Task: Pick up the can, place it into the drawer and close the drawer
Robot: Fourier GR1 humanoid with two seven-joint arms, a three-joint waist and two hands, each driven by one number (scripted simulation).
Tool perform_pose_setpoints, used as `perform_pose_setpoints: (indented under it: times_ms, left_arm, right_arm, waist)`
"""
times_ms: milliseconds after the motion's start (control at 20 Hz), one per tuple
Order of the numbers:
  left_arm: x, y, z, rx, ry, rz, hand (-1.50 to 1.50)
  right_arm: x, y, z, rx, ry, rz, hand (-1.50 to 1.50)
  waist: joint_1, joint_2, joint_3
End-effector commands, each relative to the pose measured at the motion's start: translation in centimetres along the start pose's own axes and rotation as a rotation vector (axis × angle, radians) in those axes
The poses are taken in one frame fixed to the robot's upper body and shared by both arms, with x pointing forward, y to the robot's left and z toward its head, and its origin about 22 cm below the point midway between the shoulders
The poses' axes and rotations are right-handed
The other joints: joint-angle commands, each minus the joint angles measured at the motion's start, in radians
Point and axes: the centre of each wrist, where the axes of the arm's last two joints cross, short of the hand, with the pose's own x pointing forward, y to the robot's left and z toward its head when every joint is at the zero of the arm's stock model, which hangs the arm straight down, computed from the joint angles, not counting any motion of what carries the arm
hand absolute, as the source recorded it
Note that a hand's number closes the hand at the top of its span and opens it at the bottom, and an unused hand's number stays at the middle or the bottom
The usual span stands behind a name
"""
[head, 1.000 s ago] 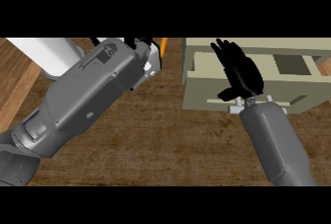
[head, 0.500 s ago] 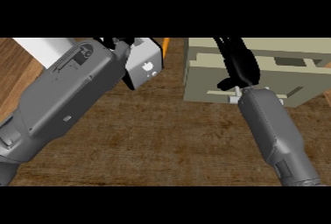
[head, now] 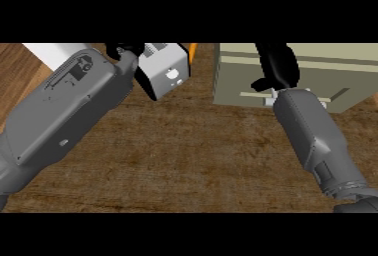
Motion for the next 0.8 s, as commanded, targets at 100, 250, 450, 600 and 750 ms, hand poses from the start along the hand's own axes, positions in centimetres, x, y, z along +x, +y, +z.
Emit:
perform_pose_setpoints:
  times_ms: [100, 250, 450, 600, 750]
  left_arm:
    - [1.9, 0.8, -0.2, -0.005, -0.025, -0.009, -1.50]
    - [1.8, 1.5, 0.6, -0.018, -0.010, 0.014, -1.50]
    - [1.8, 0.8, 1.3, -0.037, -0.020, -0.005, -1.50]
    - [1.7, 1.4, 1.1, -0.029, -0.001, 0.017, -1.50]
    - [2.7, 2.0, 1.2, -0.034, -0.019, 0.007, -1.50]
  right_arm:
    - [-0.5, -0.9, -1.7, -0.043, 0.030, 0.007, -1.50]
    - [0.2, -2.3, -3.3, -0.065, 0.059, 0.017, -1.50]
    - [0.1, -3.6, -4.6, -0.060, 0.075, 0.032, -1.50]
    - [-0.1, -3.8, -4.6, -0.082, 0.074, 0.033, -1.50]
    - [-1.5, -5.1, -5.3, -0.047, 0.084, 0.029, -1.50]
  waist:
    - [0.008, 0.016, 0.009]
    - [0.033, 0.015, 0.009]
    - [0.037, 0.018, 0.009]
    - [0.033, 0.024, 0.009]
    - [0.043, 0.022, 0.010]
